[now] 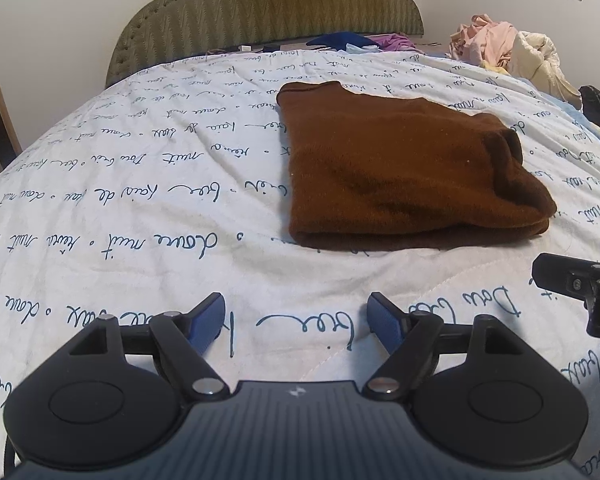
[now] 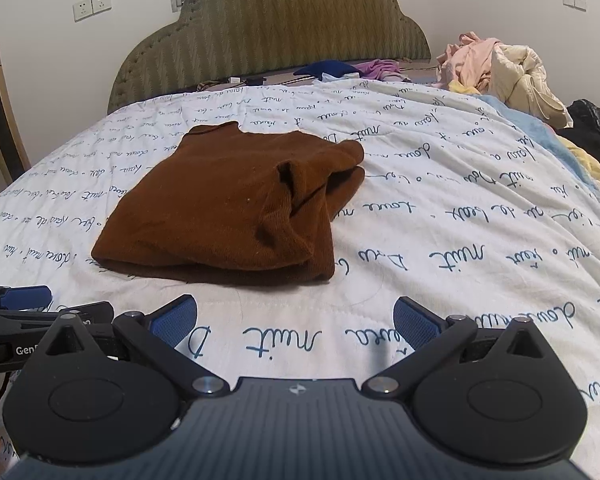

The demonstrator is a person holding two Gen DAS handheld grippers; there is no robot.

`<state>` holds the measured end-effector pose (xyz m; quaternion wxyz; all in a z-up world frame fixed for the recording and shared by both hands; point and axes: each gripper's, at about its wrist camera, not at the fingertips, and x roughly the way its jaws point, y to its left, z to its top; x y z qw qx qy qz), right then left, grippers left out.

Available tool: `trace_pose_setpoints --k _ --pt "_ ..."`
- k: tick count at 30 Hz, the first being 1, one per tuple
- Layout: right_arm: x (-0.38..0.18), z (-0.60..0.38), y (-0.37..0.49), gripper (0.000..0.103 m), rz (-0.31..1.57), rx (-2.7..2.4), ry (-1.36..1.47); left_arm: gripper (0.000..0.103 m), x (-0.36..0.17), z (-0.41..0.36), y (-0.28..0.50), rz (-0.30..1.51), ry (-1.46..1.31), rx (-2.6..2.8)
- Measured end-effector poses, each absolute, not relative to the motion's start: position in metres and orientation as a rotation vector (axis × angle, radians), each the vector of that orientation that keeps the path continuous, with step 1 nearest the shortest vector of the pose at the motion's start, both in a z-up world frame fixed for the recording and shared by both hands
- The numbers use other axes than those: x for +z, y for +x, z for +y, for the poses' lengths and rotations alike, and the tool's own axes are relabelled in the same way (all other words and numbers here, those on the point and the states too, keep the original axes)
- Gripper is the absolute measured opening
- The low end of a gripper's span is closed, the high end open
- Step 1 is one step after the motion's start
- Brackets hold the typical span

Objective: Fold small clothes

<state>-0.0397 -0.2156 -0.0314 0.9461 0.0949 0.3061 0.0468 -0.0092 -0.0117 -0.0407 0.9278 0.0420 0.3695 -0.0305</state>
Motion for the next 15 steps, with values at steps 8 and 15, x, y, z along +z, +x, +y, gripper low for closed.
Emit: trace_pose_setpoints --k 8,15 --pt "-0.037 -0.218 -0.043 0.103 0.635 0.085 0.202 0.083 -0.044 -0.011 -0.013 0.744 0.098 -0.054" --pt "-0.042 -0.22 -0.045 0.103 0.645 0.074 0.208 0.084 -0.047 -0.011 -0.015 0.735 0.1 -0.052"
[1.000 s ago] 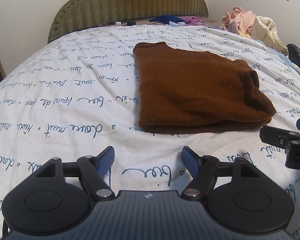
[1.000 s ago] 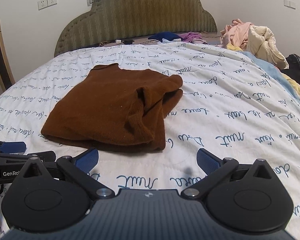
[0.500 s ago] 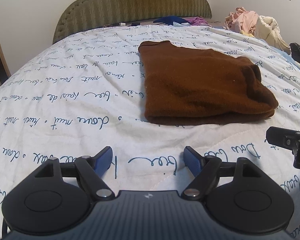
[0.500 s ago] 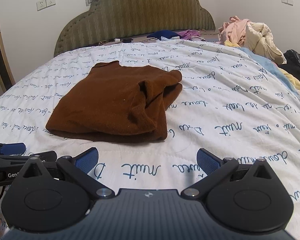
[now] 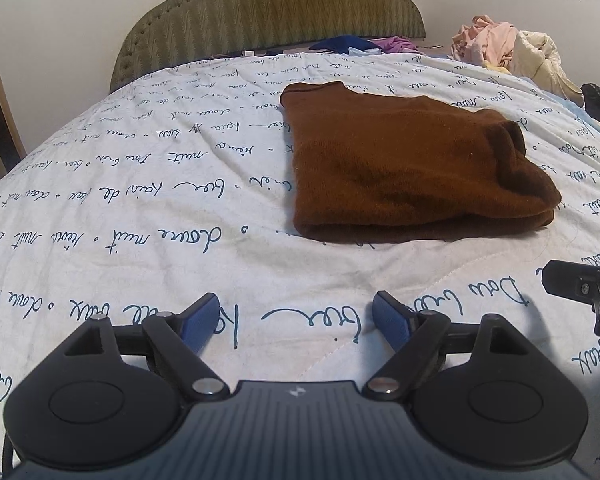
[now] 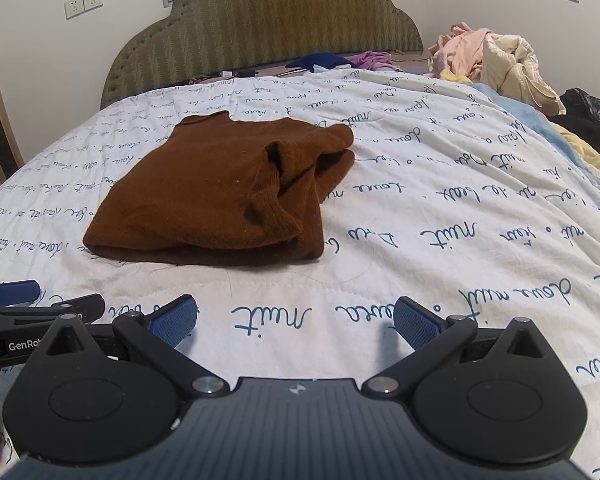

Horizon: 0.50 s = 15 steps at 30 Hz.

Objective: Fold small clothes

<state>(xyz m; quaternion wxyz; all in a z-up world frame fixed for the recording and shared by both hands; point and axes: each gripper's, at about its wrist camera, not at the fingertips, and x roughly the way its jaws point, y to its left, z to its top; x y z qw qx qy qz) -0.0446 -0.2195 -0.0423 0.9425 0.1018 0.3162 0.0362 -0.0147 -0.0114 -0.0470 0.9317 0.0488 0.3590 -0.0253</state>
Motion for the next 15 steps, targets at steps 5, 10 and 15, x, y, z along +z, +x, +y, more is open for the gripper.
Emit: trace_pose_setpoints --k 5,10,15 --pt "-0.0474 -0.2196 -0.0449 0.103 0.656 0.074 0.207 0.086 -0.0493 -0.0112 -0.0171 0.723 0.102 -0.048" --pt "-0.051 -0.2216 -0.0444 0.103 0.661 0.071 0.218 0.086 -0.0502 -0.0113 -0.0184 0.717 0.101 -0.047" --pt "-0.0529 -0.2228 -0.044 0.103 0.663 0.072 0.224 0.089 -0.0511 -0.0112 -0.0188 0.714 0.106 -0.04"
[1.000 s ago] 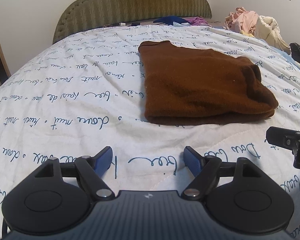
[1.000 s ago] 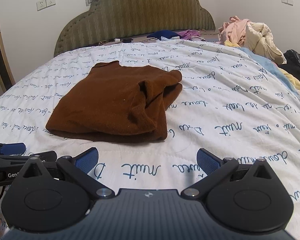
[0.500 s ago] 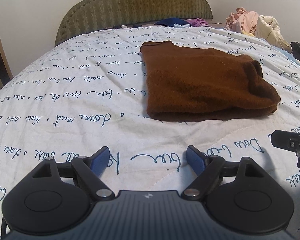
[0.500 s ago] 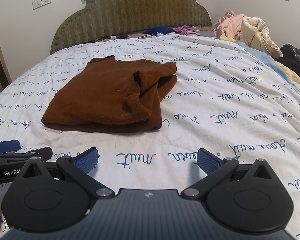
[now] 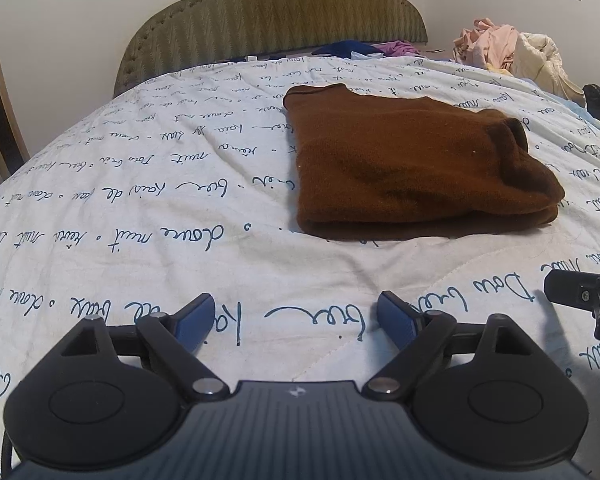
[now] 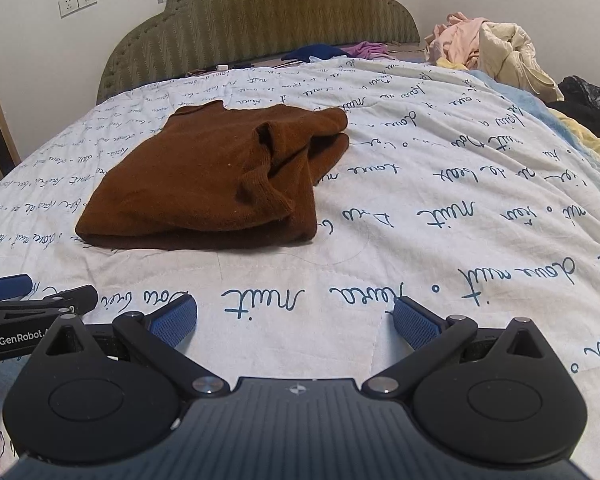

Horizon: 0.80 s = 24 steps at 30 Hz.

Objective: Fold small clothes

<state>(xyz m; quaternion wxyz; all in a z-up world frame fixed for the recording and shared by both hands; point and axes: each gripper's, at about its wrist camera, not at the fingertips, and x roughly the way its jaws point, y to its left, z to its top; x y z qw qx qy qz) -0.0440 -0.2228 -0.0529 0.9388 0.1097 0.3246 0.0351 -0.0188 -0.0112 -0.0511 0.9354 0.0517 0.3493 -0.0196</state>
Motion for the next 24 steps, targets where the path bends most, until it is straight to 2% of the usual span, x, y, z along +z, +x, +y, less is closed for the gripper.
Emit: trace_pose_setpoints --k 9,14,21,24 --pt "-0.053 -0.224 -0.044 0.103 0.66 0.07 0.236 0.091 -0.05 -0.01 -0.018 0.719 0.106 -0.043" --pt "-0.037 -0.234 -0.035 0.103 0.62 0.127 0.262 0.092 -0.032 -0.003 -0.011 0.702 0.097 -0.073" --pt "-0.026 -0.263 0.028 0.102 0.622 0.199 0.379 0.092 -0.006 0.005 0.022 0.658 0.092 -0.069" --pt "-0.027 -0.269 0.053 0.097 0.626 0.207 0.415 0.092 -0.003 0.006 0.034 0.658 0.09 -0.056"
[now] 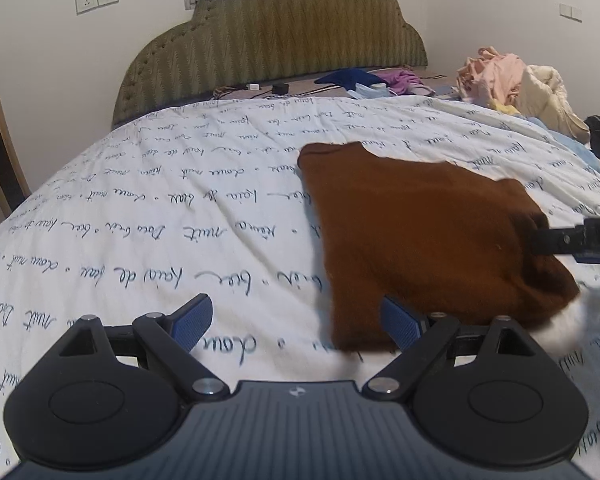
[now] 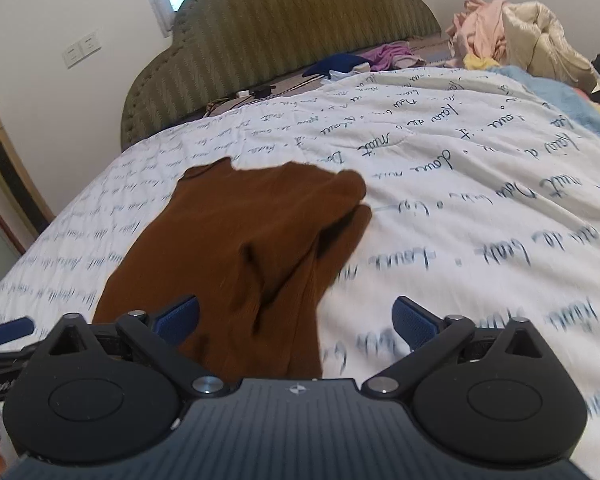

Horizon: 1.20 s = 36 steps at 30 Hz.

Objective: Fold small clothes

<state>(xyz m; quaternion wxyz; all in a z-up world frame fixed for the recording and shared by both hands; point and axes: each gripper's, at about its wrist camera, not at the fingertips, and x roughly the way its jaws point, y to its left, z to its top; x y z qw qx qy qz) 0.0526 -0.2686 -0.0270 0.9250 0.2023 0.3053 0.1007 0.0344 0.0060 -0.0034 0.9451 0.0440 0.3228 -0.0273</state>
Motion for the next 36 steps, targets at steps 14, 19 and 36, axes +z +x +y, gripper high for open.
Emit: trace_pose_setpoints --k 14,19,36 --pt "-0.038 -0.293 0.153 0.012 0.65 0.218 0.616 0.092 -0.009 -0.012 0.056 0.66 0.12 -0.073" --pt "-0.039 -0.288 0.164 0.011 0.652 0.174 0.503 0.092 -0.018 -0.016 0.058 0.686 0.128 -0.085" --pt "-0.041 -0.239 0.036 0.102 0.704 0.05 0.205 0.092 -0.039 -0.018 0.016 0.748 0.097 -0.156"
